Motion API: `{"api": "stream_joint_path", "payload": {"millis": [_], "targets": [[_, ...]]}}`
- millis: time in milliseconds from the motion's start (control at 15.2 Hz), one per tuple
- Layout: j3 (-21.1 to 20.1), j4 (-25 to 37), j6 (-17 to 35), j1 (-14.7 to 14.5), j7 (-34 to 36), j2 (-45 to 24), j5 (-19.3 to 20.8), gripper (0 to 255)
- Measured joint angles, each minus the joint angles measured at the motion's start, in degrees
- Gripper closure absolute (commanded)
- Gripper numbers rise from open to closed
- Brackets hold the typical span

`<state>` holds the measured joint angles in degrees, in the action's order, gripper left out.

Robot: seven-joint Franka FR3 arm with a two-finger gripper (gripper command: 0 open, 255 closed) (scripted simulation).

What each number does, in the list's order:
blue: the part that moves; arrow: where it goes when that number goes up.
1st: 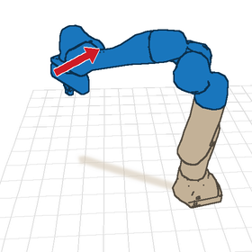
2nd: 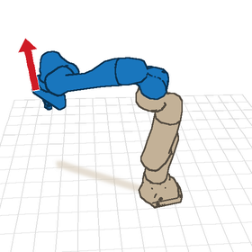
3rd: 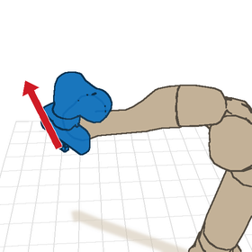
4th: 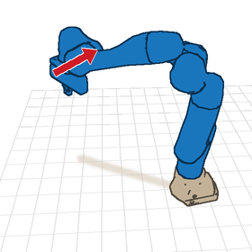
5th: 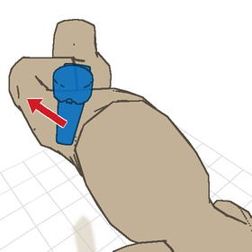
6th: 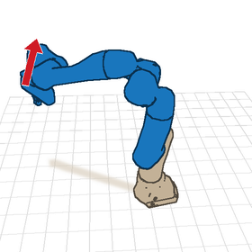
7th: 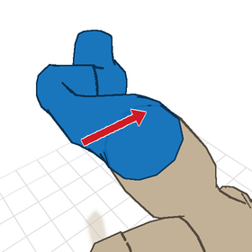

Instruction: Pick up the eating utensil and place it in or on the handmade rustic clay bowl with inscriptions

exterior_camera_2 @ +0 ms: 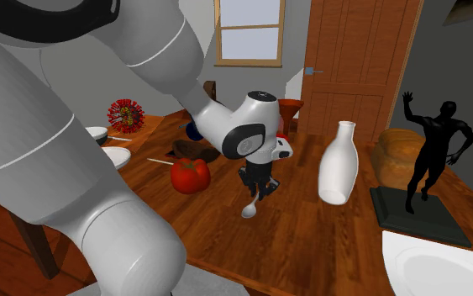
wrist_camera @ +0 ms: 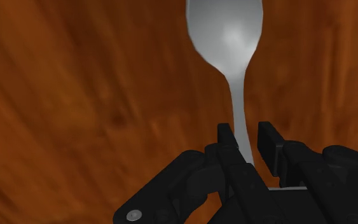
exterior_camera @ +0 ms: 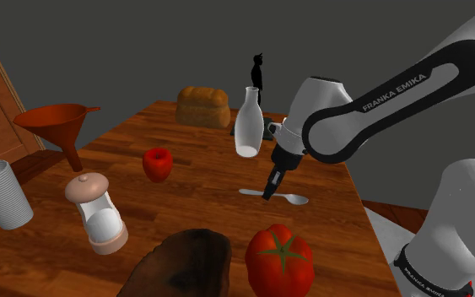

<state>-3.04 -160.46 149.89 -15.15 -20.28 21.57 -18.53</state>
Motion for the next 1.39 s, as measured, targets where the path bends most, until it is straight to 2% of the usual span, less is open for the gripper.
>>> {"api": "stream_joint_path", "payload": {"millis": [330,1386], "targets": [[-0.24,0.61,-2.04,0.38,0.78,1.49,0.69,255],[-0.46,7.27,-17.28,2.49,4.31,10.18,4.36,255]]}}
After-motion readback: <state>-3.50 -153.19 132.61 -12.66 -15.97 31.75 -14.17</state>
